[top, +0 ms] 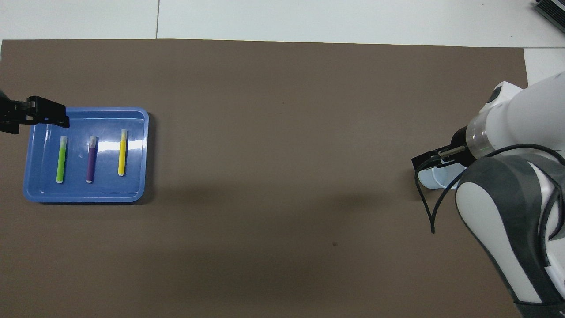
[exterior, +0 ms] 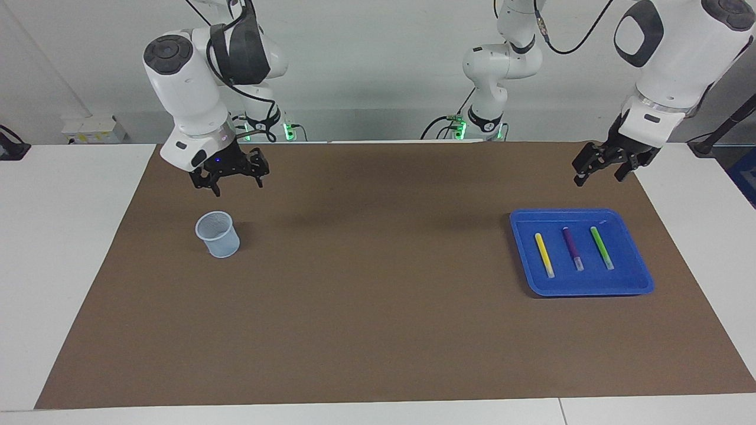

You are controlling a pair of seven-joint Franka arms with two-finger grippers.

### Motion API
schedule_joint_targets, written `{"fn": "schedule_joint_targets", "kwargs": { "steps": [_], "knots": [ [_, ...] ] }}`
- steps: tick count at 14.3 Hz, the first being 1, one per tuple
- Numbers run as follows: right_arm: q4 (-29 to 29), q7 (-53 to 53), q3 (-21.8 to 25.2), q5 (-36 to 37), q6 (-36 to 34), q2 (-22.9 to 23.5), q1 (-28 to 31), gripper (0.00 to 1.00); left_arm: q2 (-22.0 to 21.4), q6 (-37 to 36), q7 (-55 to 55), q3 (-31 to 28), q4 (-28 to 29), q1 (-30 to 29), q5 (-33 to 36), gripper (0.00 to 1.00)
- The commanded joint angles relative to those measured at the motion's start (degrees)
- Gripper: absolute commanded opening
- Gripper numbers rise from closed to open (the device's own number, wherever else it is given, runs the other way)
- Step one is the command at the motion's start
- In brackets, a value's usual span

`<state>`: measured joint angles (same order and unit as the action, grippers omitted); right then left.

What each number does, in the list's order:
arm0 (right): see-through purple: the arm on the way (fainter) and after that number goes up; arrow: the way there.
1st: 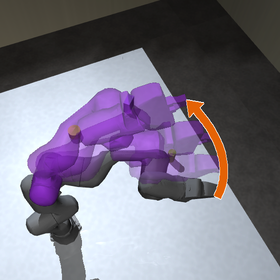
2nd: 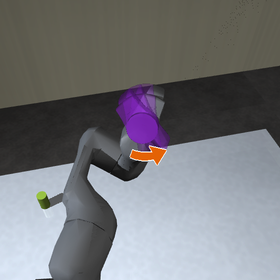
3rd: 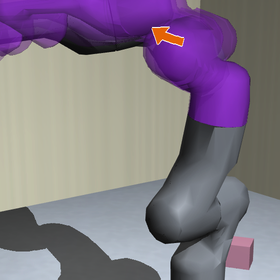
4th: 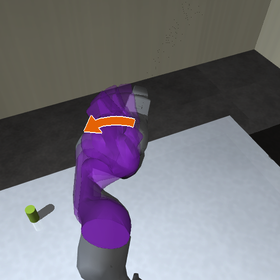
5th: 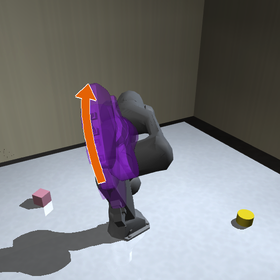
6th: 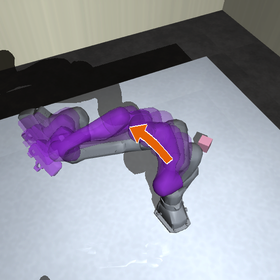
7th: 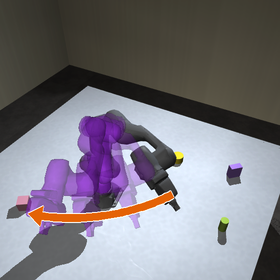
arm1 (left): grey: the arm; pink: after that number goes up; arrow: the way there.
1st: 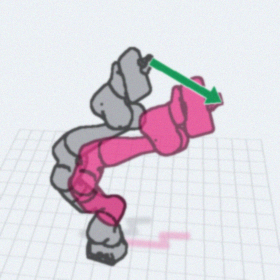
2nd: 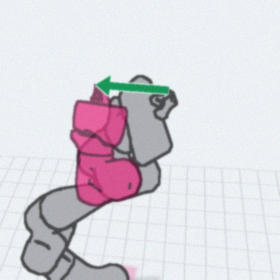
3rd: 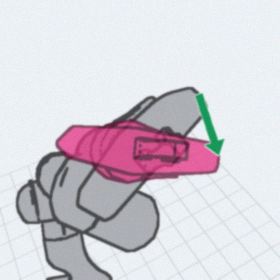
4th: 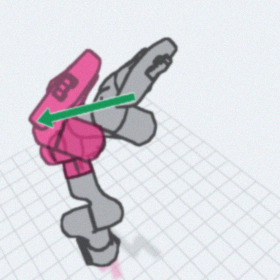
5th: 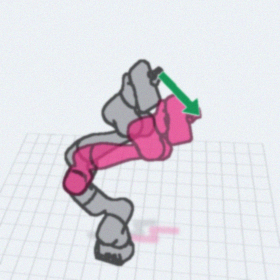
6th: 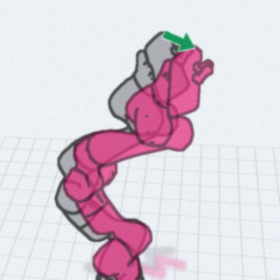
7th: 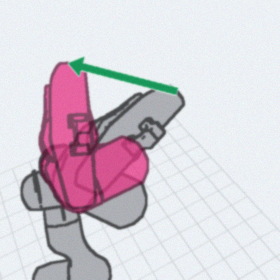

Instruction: Transfer and insert pens with both arms

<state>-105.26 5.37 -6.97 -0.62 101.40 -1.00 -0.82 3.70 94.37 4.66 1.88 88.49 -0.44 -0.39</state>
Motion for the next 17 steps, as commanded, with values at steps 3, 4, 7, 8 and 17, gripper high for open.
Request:
{"fn": "schedule_joint_targets", "kwargs": {
  "steps": [3, 4, 7, 8, 17],
  "knots": [
    [0.4, -0.2, -0.2, 0.0, 0.6, -0.1, 0.6, 1.00, -0.9, -1.2, -0.9, 0.5, 0.9, -0.8, -0.9, 1.00],
    [0.5, -0.2, -0.2, 0.0, 0.6, -0.1, 0.6, 1.00, -0.9, -1.2, -0.9, 0.5, 0.9, -0.8, -0.9, 1.00],
    [0.8, -0.1, -0.3, 0.0, 0.2, -1.2, 0.4, 1.00, -0.9, -1.2, -0.9, 0.5, 0.9, -0.9, -0.8, 1.00],
    [1.4, 0.0, -0.3, 0.0, -0.8, -2.2, 0.5, 1.00, -0.9, -1.1, -0.9, 0.5, 0.9, -0.9, -0.7, 1.00],
    [7.3, -0.1, -0.1, 0.0, -9.8, -3.9, 0.6, 1.00, -0.9, -1.1, -0.9, 0.3, 0.2, -0.9, -0.7, 1.00]
  ]
}}
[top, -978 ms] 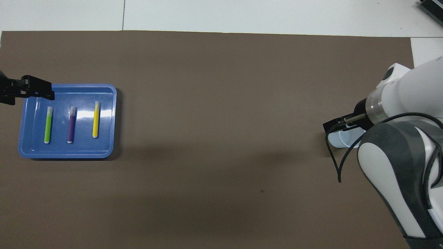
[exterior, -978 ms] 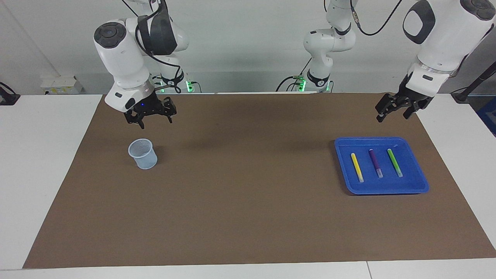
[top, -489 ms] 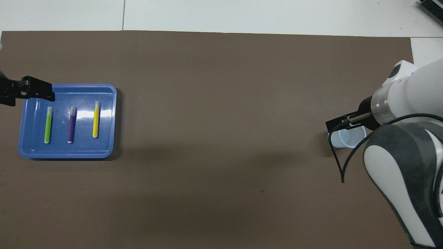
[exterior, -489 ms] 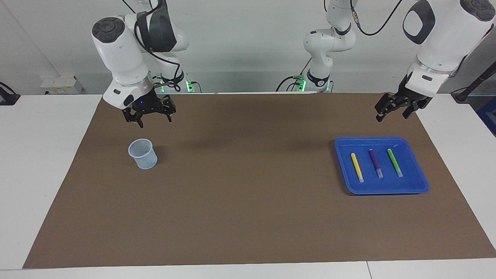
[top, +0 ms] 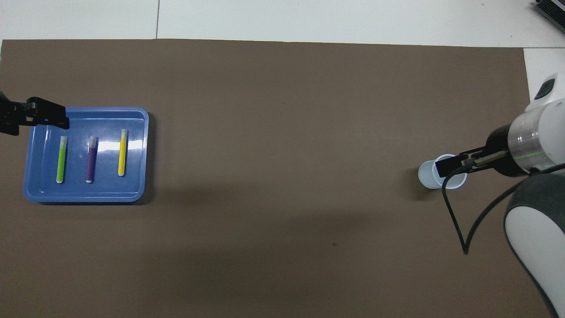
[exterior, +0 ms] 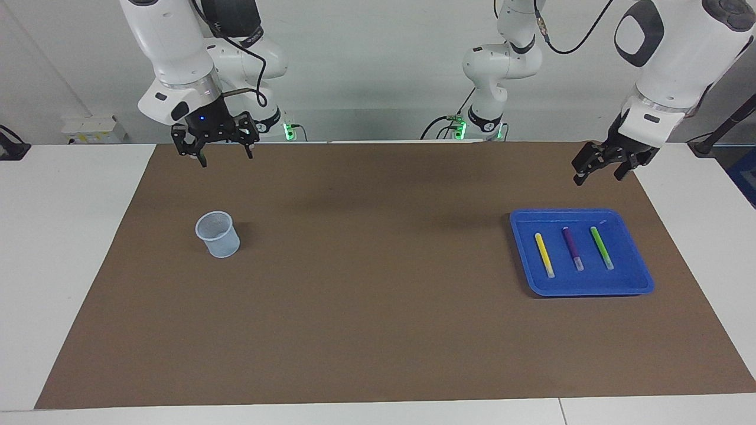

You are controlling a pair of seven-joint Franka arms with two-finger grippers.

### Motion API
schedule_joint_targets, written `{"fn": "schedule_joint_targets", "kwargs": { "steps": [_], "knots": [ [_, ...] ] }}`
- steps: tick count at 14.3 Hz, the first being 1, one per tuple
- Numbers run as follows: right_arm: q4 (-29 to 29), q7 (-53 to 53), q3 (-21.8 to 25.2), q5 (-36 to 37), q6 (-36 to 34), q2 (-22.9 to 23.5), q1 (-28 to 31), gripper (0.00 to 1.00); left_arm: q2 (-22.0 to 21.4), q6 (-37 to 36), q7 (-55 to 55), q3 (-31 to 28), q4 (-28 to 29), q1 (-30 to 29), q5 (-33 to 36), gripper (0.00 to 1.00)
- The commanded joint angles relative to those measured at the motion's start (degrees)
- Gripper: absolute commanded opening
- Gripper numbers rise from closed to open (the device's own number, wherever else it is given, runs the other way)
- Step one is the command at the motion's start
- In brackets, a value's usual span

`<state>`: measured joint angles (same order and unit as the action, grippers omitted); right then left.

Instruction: Transfer and insert pens with both arms

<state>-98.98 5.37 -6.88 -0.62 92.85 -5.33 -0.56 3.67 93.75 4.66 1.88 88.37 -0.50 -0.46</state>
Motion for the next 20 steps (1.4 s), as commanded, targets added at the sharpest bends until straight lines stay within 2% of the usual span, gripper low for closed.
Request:
{"fn": "schedule_joint_targets", "kwargs": {
  "steps": [1, 12, 15, 20],
  "knots": [
    [1.0, -0.1, -0.1, -0.1, -1.3, 0.4, 0.3, 1.00, -0.9, -0.4, -1.0, 0.3, 0.3, -0.8, -0.7, 1.00],
    [0.1, -0.2, -0.1, -0.1, -0.2, 0.0, 0.4, 1.00, -1.1, 1.3, -0.9, 0.1, 1.5, -1.0, -0.9, 1.00],
    [0.1, 0.8, -0.1, -0.1, 0.3, 0.0, 2.9, 1.00, -2.8, 4.4, -0.9, 0.0, 5.9, -1.7, -1.4, 1.00],
    [0.0, 0.7, -0.2, -0.1, -0.3, 0.0, 2.4, 1.00, -4.8, 12.3, -1.0, 0.0, 15.2, -1.7, -1.5, 1.00]
  ]
}}
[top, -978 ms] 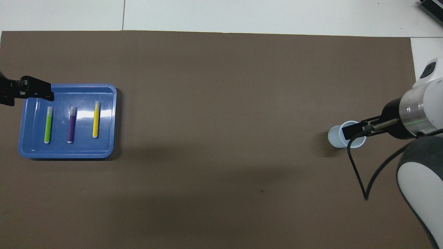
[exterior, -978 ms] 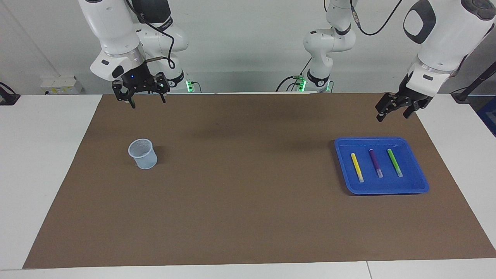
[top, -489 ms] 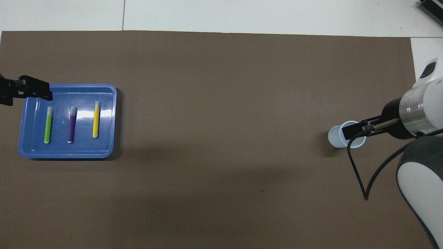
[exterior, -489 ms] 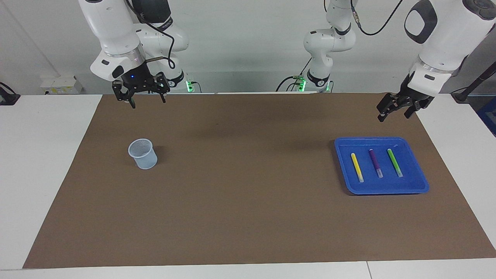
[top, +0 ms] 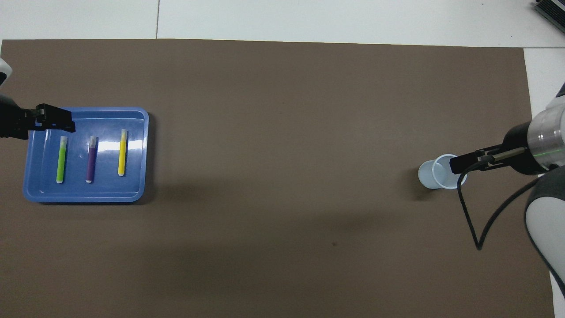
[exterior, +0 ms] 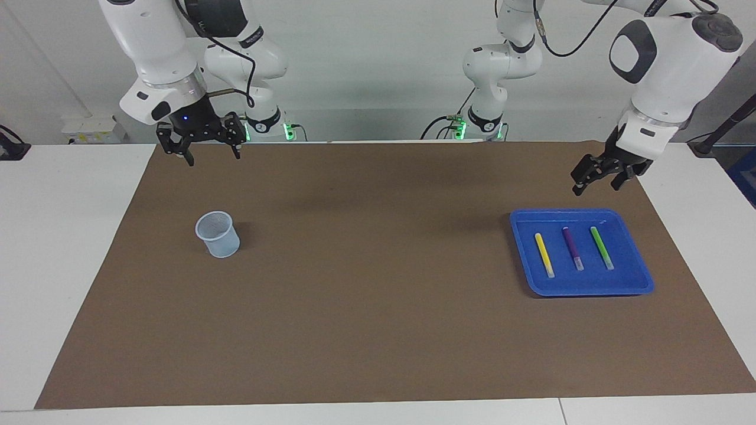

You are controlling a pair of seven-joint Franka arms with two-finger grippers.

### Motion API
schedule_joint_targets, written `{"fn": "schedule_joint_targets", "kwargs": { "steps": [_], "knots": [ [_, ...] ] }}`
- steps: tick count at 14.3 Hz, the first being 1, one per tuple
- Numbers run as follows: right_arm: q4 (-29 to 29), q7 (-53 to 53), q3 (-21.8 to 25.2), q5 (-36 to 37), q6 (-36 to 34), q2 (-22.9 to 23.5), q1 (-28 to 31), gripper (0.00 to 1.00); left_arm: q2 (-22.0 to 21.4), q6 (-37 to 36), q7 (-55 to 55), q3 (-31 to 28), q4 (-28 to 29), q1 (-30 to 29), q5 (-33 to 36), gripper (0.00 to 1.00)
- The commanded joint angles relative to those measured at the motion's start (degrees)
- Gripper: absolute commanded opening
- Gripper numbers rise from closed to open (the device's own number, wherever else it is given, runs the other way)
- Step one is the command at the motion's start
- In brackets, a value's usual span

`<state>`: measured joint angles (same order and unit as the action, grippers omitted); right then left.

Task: Transfer and insert pens with both arms
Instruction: 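Lower the left gripper onto the yellow pen while the right gripper advances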

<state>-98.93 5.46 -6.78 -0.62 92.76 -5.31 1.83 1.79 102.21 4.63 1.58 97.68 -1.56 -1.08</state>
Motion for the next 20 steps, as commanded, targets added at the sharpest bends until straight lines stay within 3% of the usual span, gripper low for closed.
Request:
{"fn": "schedule_joint_targets", "kwargs": {
  "steps": [1, 11, 20],
  "knots": [
    [0.0, 0.3, -0.6, -0.2, -0.2, 0.0, -0.2, 1.00, -2.8, 5.5, -0.9, 0.3, 7.4, -0.6, -0.9, 1.00],
    [-2.0, -0.2, -0.9, -3.3, 0.5, -0.9, -1.6, 1.00, 1.1, 20.6, -1.1, 0.3, 16.9, -0.7, -0.9, 0.99],
    [-2.4, -4.2, -0.5, -3.2, 0.6, -1.1, -0.6, 1.00, 8.6, 29.1, -1.1, 0.3, 17.6, -0.6, -0.9, 0.97]
  ]
}}
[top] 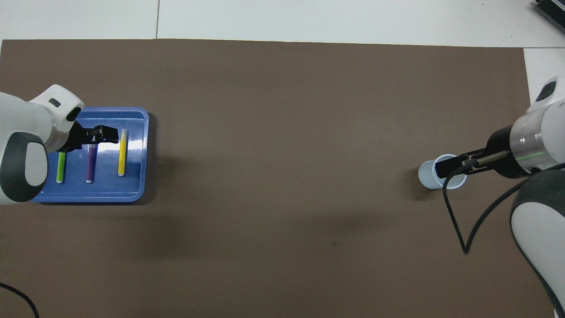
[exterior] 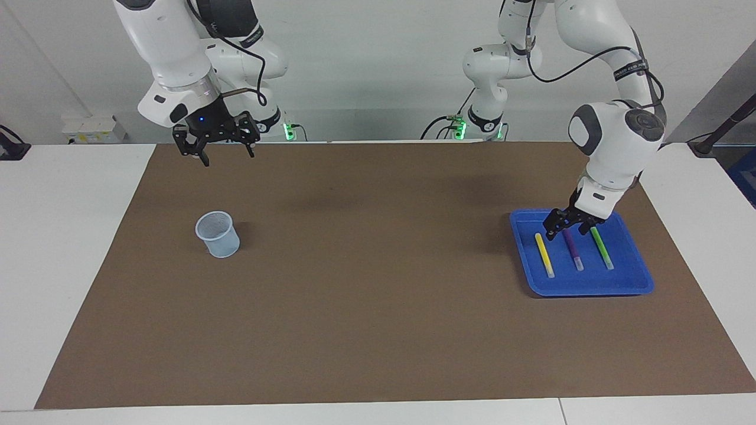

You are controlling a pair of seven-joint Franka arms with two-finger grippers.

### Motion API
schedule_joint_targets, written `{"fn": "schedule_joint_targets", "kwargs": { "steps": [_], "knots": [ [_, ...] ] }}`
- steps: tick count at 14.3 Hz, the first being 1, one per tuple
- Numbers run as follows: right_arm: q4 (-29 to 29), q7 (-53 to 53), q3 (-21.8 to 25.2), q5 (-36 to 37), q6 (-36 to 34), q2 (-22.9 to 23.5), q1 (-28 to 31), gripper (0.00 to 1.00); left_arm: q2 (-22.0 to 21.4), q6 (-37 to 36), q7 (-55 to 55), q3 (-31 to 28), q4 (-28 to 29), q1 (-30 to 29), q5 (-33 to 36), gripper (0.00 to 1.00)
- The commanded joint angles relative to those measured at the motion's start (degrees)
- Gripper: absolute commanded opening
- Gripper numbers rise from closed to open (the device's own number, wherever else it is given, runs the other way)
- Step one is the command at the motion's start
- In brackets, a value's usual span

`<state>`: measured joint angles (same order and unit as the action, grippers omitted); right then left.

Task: Transfer and insert pens with both arms
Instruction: 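Lower the left gripper onto the yellow pen while the right gripper advances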

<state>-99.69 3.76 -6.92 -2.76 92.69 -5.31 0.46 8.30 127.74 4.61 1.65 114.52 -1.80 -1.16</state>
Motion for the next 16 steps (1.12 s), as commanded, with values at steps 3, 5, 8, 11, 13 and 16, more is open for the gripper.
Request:
{"fn": "schedule_joint_targets", "kwargs": {
  "steps": [3, 5, 8, 11, 13, 16],
  "knots": [
    [-4.2, -4.2, -0.4, -6.5, 3.9, -1.7, 0.2, 1.00, 5.0, 6.4, -1.1, 0.2, 0.7, -0.4, -0.7, 0.96],
    [-6.1, -5.9, -0.4, -10.1, 6.3, -2.2, 0.1, 1.00, 7.1, 8.9, -1.1, 0.2, 0.7, 0.0, -0.7, 0.96],
    [-7.7, -10.1, -0.7, -13.6, 9.0, -2.4, 0.0, 1.00, 8.3, 10.1, -1.1, 0.2, 0.8, -0.1, -0.7, 0.95],
    [-8.8, -14.4, -0.8, -15.3, 11.1, -2.9, -1.9, 1.00, 8.1, 9.9, -1.1, 0.2, 2.4, -0.2, -0.7, 0.91],
    [-8.9, -17.5, -0.8, -17.2, 11.3, -3.0, -2.3, 1.00, 8.3, 10.0, -1.1, 0.3, 2.7, -0.1, -0.8, 0.91],
    [-10.9, -18.4, -0.8, -21.4, 13.4, -3.4, -2.6, 1.00, 8.3, 10.4, -1.1, 0.3, 4.1, 0.0, -0.8, 0.89]
  ]
}}
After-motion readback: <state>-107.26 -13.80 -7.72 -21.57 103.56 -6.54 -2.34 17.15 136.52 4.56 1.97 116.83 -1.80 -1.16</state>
